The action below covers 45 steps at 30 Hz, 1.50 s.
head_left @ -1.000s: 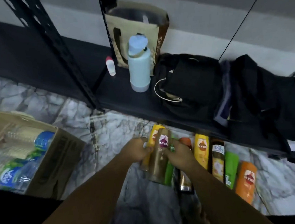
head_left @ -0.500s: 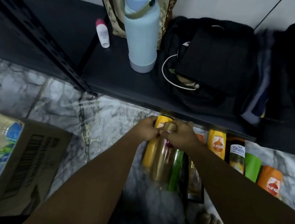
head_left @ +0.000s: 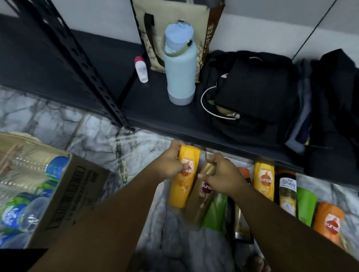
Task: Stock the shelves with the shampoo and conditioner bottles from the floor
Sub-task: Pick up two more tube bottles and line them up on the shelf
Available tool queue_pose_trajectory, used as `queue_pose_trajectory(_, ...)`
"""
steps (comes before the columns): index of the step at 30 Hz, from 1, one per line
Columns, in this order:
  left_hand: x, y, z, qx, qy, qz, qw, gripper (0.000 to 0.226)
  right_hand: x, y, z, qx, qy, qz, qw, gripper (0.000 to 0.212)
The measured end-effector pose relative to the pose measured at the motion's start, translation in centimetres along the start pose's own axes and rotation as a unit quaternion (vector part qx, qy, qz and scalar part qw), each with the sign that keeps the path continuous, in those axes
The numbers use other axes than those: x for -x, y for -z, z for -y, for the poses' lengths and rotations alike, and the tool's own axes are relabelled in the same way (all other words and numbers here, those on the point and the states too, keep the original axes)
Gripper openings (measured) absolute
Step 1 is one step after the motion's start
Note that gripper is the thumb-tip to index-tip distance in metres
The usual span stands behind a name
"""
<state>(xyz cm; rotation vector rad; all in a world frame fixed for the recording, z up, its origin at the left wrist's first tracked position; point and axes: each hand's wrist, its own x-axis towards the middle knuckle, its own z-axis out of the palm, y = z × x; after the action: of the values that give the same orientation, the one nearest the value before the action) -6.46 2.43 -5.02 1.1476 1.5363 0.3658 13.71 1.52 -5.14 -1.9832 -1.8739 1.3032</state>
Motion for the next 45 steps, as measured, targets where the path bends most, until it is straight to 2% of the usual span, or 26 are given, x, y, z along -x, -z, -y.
queue_pose_trajectory(4,4.9,2.0,-0.5,-0.061,-0.047,0.012,0.997,0.066,2.9,-0.7,2.2,0.066,0.069,0.001,0.995,0.052)
queue_pose_trajectory(9,10.7,3.1,0.7,-0.161,-0.091,0.017,0.983,0.055,6.8,-2.2,5.5,0.163,0.133,-0.012,0.978,0.064)
queue_pose_trajectory(12,13.5,3.0,1.5,-0.188,-0.100,0.009,0.977,0.050,8.8,-2.8,6.7,0.212,0.149,-0.002,0.966,0.069)
queue_pose_trajectory(15,15.2,2.1,2.0,-0.218,-0.104,0.012,0.970,0.046,10.1,-3.3,7.3,0.231,0.118,0.019,0.966,0.079)
queue_pose_trajectory(23,17.0,-0.4,2.5,-0.302,-0.074,-0.012,0.950,0.065,11.9,-3.1,6.6,0.266,0.099,0.051,0.957,0.056)
queue_pose_trajectory(29,17.5,-0.5,2.3,-0.324,-0.072,-0.021,0.943,0.062,12.5,-3.1,6.5,0.241,0.129,0.035,0.961,0.039)
queue_pose_trajectory(33,18.1,0.2,1.6,-0.251,-0.071,-0.038,0.965,0.049,12.8,-2.4,6.4,0.178,0.142,0.016,0.974,0.034)
queue_pose_trajectory(37,19.7,1.5,-0.6,-0.137,-0.079,-0.081,0.984,0.041,13.8,-0.4,7.7,-0.056,0.119,-0.036,0.991,0.052)
queue_pose_trajectory(41,22.1,3.4,-4.9,0.037,-0.103,-0.152,0.982,0.027,14.8,3.4,10.5,-0.249,0.122,-0.073,0.958,0.057)
queue_pose_trajectory(45,25.2,6.2,-11.3,0.092,-0.194,-0.183,0.959,0.020,17.2,9.8,15.3,-0.318,0.189,-0.061,0.927,0.053)
